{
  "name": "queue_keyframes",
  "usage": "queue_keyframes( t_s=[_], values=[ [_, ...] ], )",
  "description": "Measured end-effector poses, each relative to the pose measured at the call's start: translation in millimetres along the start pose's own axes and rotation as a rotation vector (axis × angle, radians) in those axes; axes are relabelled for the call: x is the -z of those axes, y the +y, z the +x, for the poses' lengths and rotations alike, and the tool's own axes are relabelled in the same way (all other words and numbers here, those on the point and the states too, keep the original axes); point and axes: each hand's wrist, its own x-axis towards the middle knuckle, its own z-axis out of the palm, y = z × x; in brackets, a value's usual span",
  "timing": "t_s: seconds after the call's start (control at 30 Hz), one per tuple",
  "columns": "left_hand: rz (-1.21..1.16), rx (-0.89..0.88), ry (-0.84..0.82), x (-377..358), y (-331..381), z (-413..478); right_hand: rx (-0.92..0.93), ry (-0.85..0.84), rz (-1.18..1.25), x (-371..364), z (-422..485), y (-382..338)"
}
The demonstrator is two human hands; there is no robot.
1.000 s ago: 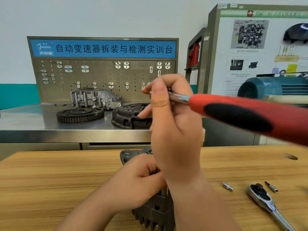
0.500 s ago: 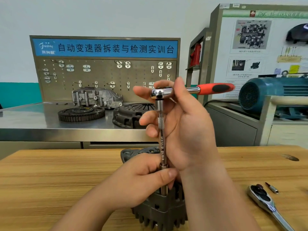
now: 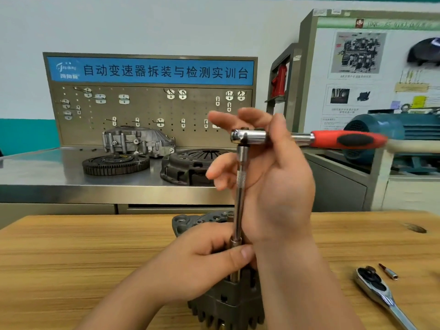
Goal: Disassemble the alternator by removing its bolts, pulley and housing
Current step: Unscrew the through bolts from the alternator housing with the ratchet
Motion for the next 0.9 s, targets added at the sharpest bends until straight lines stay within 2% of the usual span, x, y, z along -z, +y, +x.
queue_keyframes(
  t_s=[0.1,0.2,0.33,0.43,0.5,0.6,0.8,0.9],
  values=[
    [0.024,0.002,0.034,0,-1,2,-0.248,-0.034,0.218,6,2,-3],
    [0.023,0.0,0.035,-1,-2,2,-0.227,0.015,0.167,6,2,-1],
    [0.028,0.006,0.046,0,-2,1,0.149,0.16,-0.243,3,-1,4],
    [0.071,0.015,0.03,-1,-2,0,0.525,0.15,-0.691,1,0,2],
    [0.098,0.027,0.041,-1,-2,0,0.602,0.136,-0.848,-1,-1,3],
    [0.087,0.006,0.034,0,-3,0,0.472,0.098,-0.678,-5,-3,2],
    [0.075,-0.029,0.03,0,-4,3,-0.034,-0.021,0.074,2,2,-6],
    [0.091,-0.049,0.024,-1,-2,2,-0.185,-0.047,0.215,7,3,-7]
  ],
)
